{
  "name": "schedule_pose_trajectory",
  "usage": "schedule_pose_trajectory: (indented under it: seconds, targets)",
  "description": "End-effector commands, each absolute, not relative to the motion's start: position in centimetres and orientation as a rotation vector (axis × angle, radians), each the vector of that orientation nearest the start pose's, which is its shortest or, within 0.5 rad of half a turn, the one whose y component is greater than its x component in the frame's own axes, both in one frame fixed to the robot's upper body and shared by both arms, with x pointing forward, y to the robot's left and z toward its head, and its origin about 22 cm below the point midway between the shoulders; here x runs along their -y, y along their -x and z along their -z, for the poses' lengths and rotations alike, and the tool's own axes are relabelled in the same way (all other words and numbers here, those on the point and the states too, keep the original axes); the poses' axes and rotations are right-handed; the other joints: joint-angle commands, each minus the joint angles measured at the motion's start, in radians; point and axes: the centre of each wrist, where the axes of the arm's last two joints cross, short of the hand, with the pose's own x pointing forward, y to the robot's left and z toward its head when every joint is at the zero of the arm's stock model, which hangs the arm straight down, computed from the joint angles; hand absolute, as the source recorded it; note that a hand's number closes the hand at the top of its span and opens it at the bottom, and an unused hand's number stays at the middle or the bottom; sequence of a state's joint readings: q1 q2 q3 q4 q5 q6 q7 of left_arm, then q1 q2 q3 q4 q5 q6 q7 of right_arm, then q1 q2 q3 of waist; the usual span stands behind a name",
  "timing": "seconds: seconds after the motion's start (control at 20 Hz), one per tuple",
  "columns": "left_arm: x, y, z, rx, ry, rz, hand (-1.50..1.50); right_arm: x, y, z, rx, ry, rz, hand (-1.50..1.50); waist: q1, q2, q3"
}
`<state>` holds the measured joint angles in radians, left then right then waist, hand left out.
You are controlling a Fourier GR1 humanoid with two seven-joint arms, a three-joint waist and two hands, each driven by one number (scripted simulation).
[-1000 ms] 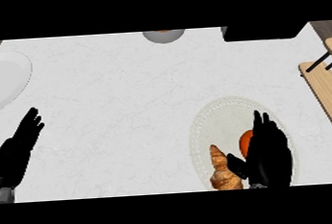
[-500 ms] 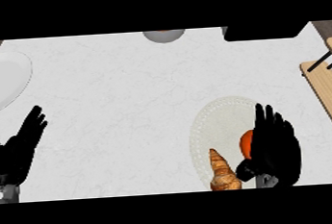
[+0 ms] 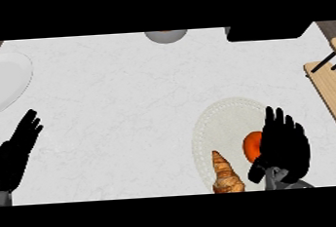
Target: Pick the squash from the placemat and place it in the tiered shelf
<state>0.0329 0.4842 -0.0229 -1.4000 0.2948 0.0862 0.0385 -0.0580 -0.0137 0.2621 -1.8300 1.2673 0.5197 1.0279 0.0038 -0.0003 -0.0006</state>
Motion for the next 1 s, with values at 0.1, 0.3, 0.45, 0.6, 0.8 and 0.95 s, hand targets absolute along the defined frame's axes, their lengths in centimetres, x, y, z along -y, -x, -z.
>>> schedule_pose_trajectory:
  seconds: [0.1,0.3,0.45,0.6,0.8,0.95]
  targets:
    - [-34.7,-23.0,0.3,1.348,-0.261,0.038,0.0,16.9,-23.2,-5.8,0.43,1.212,-0.809,-1.5,-0.004,0.0,0.001]
    - [-33.2,-22.9,0.7,1.338,-0.272,0.029,0.0,18.0,-24.4,-4.9,0.452,1.191,-0.82,-1.5,-0.002,0.0,0.001]
    - [-35.0,-24.1,-0.5,1.334,-0.256,0.049,0.0,19.2,-24.2,-7.2,0.446,1.191,-0.818,-1.5,-0.006,-0.001,0.001]
    - [-36.5,-24.8,0.4,1.341,-0.24,0.042,0.0,19.0,-24.1,-3.3,0.431,1.174,-0.826,-1.5,-0.006,0.001,0.0]
    - [-34.9,-22.7,1.0,1.336,-0.268,0.05,0.0,20.2,-25.8,-2.4,0.406,1.132,-0.811,1.5,-0.001,0.0,0.001]
    - [-34.3,-22.6,1.4,1.329,-0.24,0.049,0.0,20.6,-25.3,-3.4,0.467,1.113,-0.798,1.5,-0.003,0.0,0.001]
